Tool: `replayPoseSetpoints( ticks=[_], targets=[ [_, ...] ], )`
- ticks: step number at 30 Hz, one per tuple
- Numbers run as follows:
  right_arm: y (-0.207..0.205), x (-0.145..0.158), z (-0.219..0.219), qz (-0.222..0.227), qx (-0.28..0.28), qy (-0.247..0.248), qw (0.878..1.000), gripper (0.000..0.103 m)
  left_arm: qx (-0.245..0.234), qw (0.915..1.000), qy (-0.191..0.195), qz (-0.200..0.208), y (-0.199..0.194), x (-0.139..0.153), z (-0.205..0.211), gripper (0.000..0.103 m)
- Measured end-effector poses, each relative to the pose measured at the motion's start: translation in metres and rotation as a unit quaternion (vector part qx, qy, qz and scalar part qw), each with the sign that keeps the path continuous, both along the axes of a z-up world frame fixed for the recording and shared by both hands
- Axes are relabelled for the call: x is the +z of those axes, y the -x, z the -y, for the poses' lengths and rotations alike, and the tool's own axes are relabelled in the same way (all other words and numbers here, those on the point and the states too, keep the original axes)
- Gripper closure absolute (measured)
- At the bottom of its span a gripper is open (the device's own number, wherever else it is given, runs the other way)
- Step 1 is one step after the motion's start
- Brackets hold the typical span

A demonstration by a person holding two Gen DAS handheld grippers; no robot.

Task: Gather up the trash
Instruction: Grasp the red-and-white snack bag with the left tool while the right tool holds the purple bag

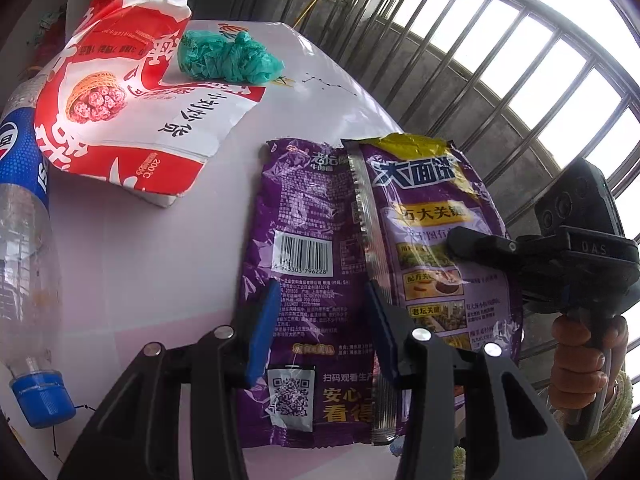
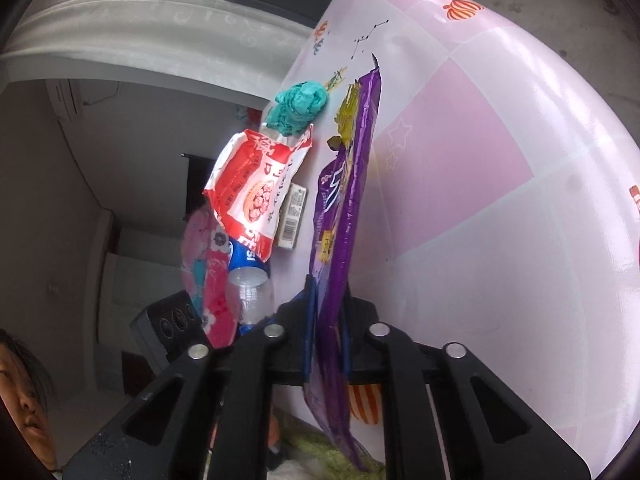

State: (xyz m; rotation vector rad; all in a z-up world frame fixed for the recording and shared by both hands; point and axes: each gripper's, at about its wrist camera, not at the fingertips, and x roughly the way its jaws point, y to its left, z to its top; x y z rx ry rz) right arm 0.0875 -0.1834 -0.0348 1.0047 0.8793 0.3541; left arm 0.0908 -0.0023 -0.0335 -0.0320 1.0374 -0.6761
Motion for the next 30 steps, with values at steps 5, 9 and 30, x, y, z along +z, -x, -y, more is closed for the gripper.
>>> replayPoseSetpoints(
  ticks=[5, 9, 30],
  targets=[
    [0.003, 0.017, -0.003, 0.037, 0.005, -0.004, 0.999, 0.103, 0.021, 0.9984, 0.012, 0.051, 0.002, 0.021, -0.012, 0.063],
    [-0.001, 0.034, 0.000, 0.065, 0.002, -0.022, 0.998, 0.103, 0.065, 0.9859, 0.014, 0.154, -0.001, 0.061, -0.033, 0.063],
    [-0.058, 0.061, 0.003, 0.114, -0.013, -0.064, 0.991, 0.103, 0.172, 0.9660, -0.118, 0.153, -0.110, 0.054, -0.084, 0.058]
  ],
)
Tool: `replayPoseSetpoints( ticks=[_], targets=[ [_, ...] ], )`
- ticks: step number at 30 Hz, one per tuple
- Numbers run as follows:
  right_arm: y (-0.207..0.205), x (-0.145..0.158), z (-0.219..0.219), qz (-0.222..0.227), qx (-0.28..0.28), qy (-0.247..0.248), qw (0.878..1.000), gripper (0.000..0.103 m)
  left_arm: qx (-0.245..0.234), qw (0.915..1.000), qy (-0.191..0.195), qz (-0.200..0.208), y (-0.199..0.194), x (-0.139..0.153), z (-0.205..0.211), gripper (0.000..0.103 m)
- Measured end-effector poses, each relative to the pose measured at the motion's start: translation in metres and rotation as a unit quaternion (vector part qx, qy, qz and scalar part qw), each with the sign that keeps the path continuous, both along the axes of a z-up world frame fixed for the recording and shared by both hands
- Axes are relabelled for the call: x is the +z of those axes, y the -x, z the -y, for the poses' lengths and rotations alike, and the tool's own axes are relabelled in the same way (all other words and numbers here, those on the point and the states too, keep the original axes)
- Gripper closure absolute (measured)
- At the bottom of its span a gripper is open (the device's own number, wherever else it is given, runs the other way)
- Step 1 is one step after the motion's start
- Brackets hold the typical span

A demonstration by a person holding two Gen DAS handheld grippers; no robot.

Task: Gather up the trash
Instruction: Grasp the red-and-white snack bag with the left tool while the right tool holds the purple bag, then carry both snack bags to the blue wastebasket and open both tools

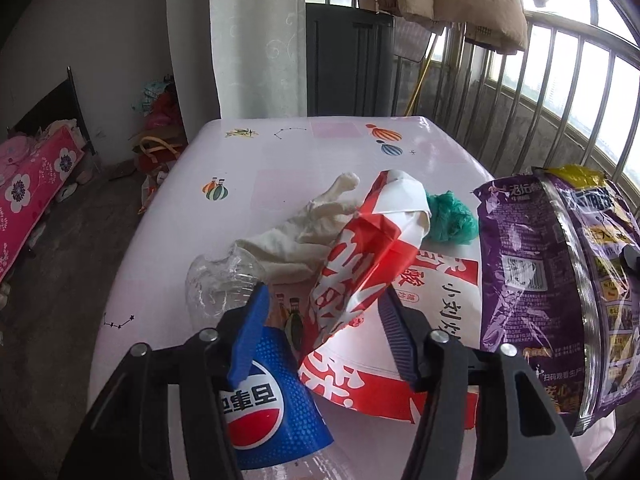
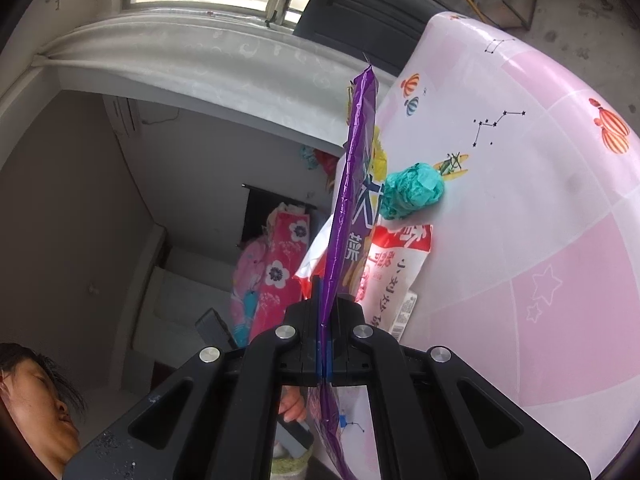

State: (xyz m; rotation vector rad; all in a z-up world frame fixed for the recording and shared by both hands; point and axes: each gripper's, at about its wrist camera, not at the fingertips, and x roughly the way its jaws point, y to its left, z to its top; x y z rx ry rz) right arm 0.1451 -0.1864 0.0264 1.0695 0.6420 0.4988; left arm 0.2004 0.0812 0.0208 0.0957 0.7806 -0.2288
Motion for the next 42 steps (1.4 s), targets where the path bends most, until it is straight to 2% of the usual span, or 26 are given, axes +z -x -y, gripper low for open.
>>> replayPoseSetpoints(
  ticks=[1, 3, 7, 11, 18, 30, 42],
  targets=[
    [0.000, 0.000, 0.001, -0.001, -0.001, 0.000, 1.000, 0.103, 0.000, 1.0000, 0.003, -0.003, -0.001, -0.001, 0.000, 0.061],
    [0.000, 0.002, 0.006, -0.004, -0.003, 0.001, 1.000, 0.103, -0.003, 0.9999, 0.010, -0.008, -0.003, -0.002, 0.000, 0.079],
    [0.003, 0.005, 0.010, -0.008, -0.009, 0.004, 1.000, 0.103, -0.010, 0.9997, 0.021, 0.001, 0.003, 0.003, 0.002, 0.084],
    [0.008, 0.012, 0.010, -0.004, -0.012, 0.007, 1.000, 0.103, -0.023, 0.9992, 0.031, 0.012, 0.017, 0.014, 0.005, 0.092],
    [0.033, 0.037, 0.012, 0.013, -0.021, 0.023, 0.999, 0.103, -0.041, 0.9965, 0.051, 0.051, 0.050, 0.040, 0.007, 0.093],
    [0.086, 0.081, 0.010, 0.055, -0.048, 0.036, 0.997, 0.103, -0.024, 0.9882, 0.084, 0.126, 0.101, 0.082, -0.014, 0.094],
    [0.114, 0.090, 0.008, 0.072, -0.073, 0.036, 0.994, 0.103, -0.018, 0.9804, 0.106, 0.165, 0.132, 0.103, -0.027, 0.094]
  ],
)
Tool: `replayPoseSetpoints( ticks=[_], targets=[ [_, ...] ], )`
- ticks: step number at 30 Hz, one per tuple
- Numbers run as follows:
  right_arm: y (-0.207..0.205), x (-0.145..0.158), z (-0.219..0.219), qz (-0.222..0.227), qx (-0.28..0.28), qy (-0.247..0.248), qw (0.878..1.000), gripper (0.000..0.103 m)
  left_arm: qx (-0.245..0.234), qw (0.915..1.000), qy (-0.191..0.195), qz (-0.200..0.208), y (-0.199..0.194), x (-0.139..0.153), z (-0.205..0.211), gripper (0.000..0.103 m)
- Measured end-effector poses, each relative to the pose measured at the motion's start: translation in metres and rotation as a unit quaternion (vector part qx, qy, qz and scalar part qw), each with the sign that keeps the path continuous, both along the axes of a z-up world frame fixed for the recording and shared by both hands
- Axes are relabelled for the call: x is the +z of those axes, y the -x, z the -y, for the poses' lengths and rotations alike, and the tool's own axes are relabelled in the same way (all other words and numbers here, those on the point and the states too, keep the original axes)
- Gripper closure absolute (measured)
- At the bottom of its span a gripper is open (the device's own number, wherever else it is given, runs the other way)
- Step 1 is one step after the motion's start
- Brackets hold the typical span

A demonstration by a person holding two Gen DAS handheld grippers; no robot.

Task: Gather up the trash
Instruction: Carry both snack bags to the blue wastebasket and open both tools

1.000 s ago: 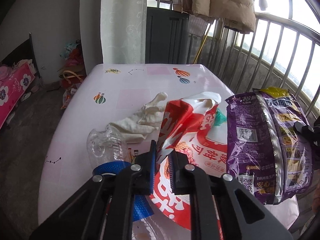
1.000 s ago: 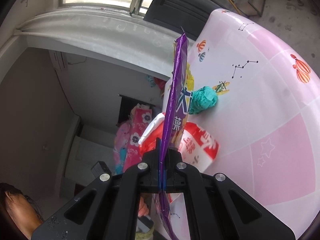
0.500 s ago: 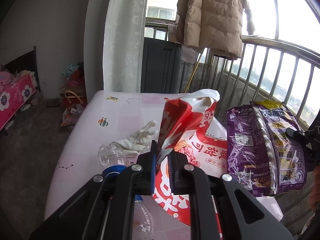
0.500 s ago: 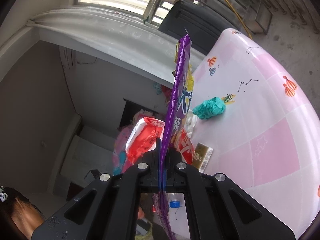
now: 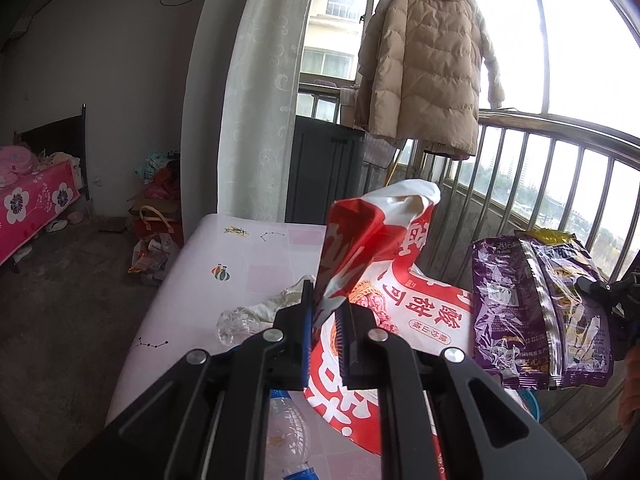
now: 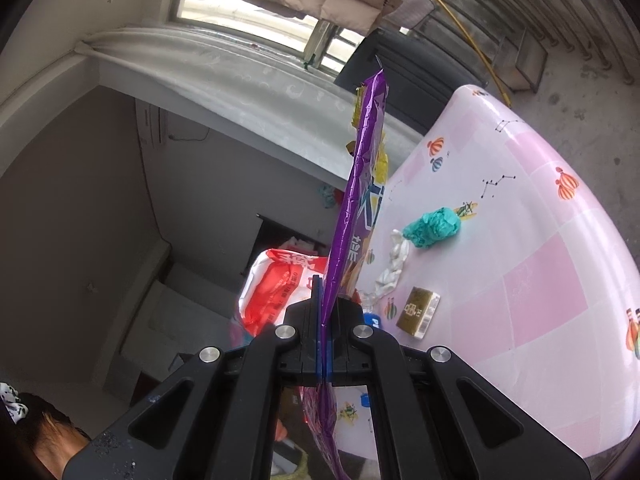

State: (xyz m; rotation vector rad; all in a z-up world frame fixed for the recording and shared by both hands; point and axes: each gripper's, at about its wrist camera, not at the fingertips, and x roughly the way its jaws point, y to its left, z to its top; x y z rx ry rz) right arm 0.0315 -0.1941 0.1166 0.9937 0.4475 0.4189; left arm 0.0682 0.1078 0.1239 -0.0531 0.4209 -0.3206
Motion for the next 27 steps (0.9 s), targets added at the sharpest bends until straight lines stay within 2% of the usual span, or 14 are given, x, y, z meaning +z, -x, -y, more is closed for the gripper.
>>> replayPoseSetpoints(
  ticks=[12, 18, 23, 27],
  targets=[
    [0.025, -0.008, 0.037, 0.016, -0.050, -0.016, 0.998, 0.103, -0.033, 0.9992, -0.015, 0.014, -0.002, 0.006, 0.035, 0.093],
    [0.071, -0.011, 0.075, 0.037, -0.127, -0.022, 0.991, 0.103, -0.089, 0.9956, -0.028, 0.007, -0.016, 0.011, 0.077, 0.093],
    [0.121, -0.018, 0.104, 0.032, -0.224, -0.005, 0.974, 0.103, -0.170, 0.9836, -0.059, 0.006, -0.026, 0.010, 0.147, 0.093],
    [0.149, -0.032, 0.122, -0.003, -0.305, 0.021, 0.952, 0.103, -0.248, 0.9640, -0.097, 0.000, -0.026, -0.002, 0.227, 0.093]
  ],
)
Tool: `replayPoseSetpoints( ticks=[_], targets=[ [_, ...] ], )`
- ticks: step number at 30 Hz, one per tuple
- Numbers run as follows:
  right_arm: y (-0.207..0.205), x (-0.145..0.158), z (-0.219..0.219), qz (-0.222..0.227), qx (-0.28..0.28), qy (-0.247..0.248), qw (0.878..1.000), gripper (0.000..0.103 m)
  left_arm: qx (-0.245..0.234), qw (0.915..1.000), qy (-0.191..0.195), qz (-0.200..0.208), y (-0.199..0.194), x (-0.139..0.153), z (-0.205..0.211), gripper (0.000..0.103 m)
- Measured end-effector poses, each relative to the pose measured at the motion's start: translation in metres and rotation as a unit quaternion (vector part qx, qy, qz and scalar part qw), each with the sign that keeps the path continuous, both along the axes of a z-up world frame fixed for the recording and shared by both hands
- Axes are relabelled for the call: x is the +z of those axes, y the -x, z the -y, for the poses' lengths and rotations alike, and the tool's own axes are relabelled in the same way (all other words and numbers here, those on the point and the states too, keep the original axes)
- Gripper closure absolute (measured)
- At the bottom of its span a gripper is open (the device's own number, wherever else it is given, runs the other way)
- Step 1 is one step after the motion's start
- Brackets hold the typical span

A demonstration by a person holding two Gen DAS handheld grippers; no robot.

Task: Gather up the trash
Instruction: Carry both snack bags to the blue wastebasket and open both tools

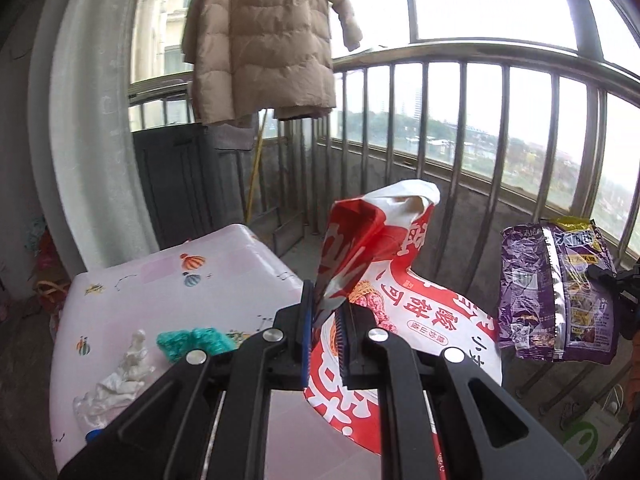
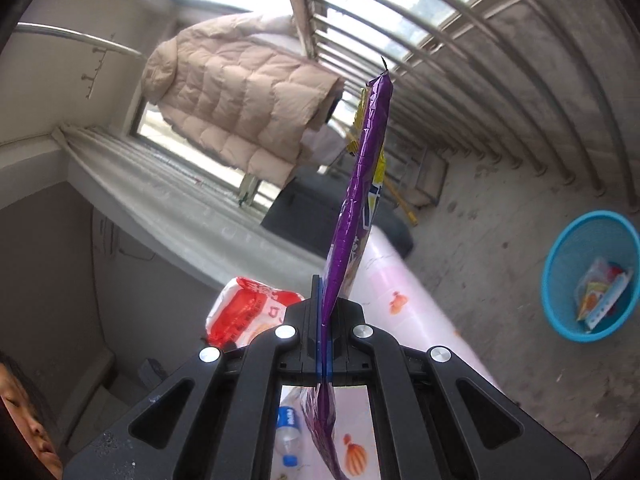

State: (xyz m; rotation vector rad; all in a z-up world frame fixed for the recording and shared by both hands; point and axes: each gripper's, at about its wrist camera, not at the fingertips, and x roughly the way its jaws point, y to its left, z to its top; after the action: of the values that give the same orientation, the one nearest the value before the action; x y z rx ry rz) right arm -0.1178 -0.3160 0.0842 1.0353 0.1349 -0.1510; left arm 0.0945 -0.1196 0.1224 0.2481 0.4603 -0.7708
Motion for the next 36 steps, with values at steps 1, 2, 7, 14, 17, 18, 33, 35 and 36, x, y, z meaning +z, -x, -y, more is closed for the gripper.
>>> replayPoseSetpoints(
  ticks=[1, 2, 7, 14, 17, 18, 33, 35, 36],
  targets=[
    [0.005, -0.004, 0.004, -0.015, -0.020, 0.005, 1.000, 0.103, -0.022, 0.9997, -0.013, -0.002, 0.002, -0.006, 0.022, 0.093],
    [0.009, -0.008, 0.007, -0.030, -0.037, 0.009, 0.999, 0.103, -0.042, 0.9987, -0.027, -0.004, 0.003, -0.012, 0.044, 0.093],
    [0.007, -0.048, 0.032, -0.124, -0.108, 0.012, 0.986, 0.103, -0.123, 0.9854, -0.116, -0.022, 0.010, -0.063, 0.159, 0.093],
    [-0.022, -0.122, 0.080, -0.232, -0.138, -0.008, 0.963, 0.103, -0.155, 0.9613, -0.216, -0.073, 0.002, -0.152, 0.291, 0.092],
    [-0.034, -0.151, 0.098, -0.264, -0.144, -0.009, 0.954, 0.103, -0.162, 0.9540, -0.237, -0.086, 0.000, -0.178, 0.329, 0.091],
    [-0.039, -0.159, 0.104, -0.269, -0.146, -0.017, 0.952, 0.103, -0.162, 0.9522, -0.242, -0.093, -0.001, -0.188, 0.341, 0.089],
    [-0.016, -0.272, 0.139, -0.284, -0.188, -0.149, 0.928, 0.044, -0.175, 0.9458, -0.182, -0.205, -0.010, -0.218, 0.364, 0.044],
    [-0.005, -0.268, 0.135, -0.270, -0.193, -0.153, 0.931, 0.044, -0.178, 0.9486, -0.168, -0.201, -0.008, -0.206, 0.355, 0.044],
    [-0.002, -0.266, 0.135, -0.263, -0.197, -0.154, 0.932, 0.044, -0.180, 0.9505, -0.160, -0.197, -0.007, -0.196, 0.349, 0.044]
  ],
)
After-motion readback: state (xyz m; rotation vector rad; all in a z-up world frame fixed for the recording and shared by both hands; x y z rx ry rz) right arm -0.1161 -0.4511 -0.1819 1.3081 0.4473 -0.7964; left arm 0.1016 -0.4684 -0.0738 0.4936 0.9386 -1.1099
